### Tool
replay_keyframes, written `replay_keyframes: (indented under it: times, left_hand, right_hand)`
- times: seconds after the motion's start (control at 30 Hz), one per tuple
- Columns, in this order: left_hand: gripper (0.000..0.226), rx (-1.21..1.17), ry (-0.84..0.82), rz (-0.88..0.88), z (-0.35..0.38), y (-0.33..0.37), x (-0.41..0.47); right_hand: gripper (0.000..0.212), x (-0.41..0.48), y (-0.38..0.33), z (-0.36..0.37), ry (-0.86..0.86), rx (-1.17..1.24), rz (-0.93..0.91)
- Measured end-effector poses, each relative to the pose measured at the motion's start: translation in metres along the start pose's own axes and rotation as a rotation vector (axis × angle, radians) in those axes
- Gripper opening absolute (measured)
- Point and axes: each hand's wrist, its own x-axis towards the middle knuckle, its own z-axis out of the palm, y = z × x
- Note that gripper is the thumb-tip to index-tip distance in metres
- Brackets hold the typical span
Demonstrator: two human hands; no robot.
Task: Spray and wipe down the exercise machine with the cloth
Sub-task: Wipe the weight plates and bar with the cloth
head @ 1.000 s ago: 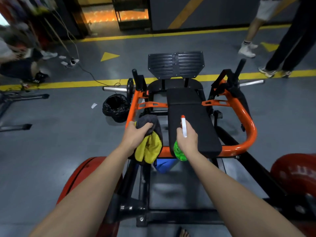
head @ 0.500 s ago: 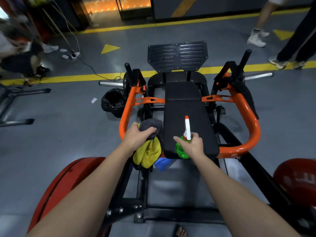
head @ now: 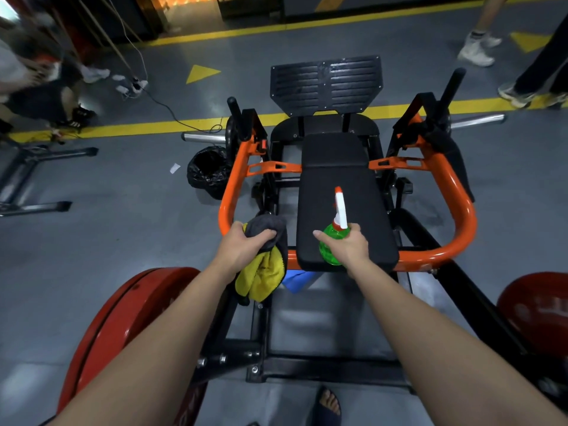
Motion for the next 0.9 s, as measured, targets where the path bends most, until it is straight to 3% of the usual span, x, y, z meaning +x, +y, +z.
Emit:
replay_keyframes:
  times: [0.1, 0.33, 0.4, 0.47, 0.5, 0.57, 0.67, 0.8, 0.9]
  left_hand:
    - [0.047, -0.034, -0.008, -0.004, 0.001, -0.003, 0.001]
    - [0.043, -0.080, -0.030, 0.020, 0.004, -0.001, -0.006]
    - [0.044, -0.093, -0.055, 0.031, 0.001, -0.001, -0.010]
    - [0.050, -0.091, -0.105, 0.033, -0.007, -0.003, -0.016]
    - [0.053, -0.095, -0.134, 0.027, -0.013, -0.005, -0.020]
    - [0.061, -0.098, -0.188, 0.022, -0.028, -0.012, -0.028]
    - [0.057, -0.015, -0.260, 0.032, -0.055, -0.027, -0.039]
    - [0.056, 0.064, -0.297, 0.057, -0.104, -0.051, -0.050]
    - [0.058, 0.556, 0.027, 0.150, -0.147, -0.083, -0.059]
  right_hand:
    - [0.115, -0.005, 0.003, -0.004, 0.006, 0.002, 0.014]
    - [0.123, -0.030, 0.014, -0.004, 0.069, -0.019, 0.017]
    - [0.109, -0.048, 0.016, 0.005, 0.204, -0.050, -0.014]
    - [0.077, -0.076, 0.016, 0.021, 0.384, -0.029, -0.123]
    - [0.063, -0.091, 0.017, 0.034, 0.397, 0.011, -0.176]
    - [0.063, -0.127, 0.009, 0.061, 0.144, 0.203, -0.215]
    - [0.092, -0.180, -0.012, 0.102, -0.320, 0.385, -0.037]
    - [0.090, -0.220, -0.012, 0.159, -0.271, 0.335, 0.096]
    - [0.077, -0.241, -0.009, 0.192, -0.203, 0.416, 0.075]
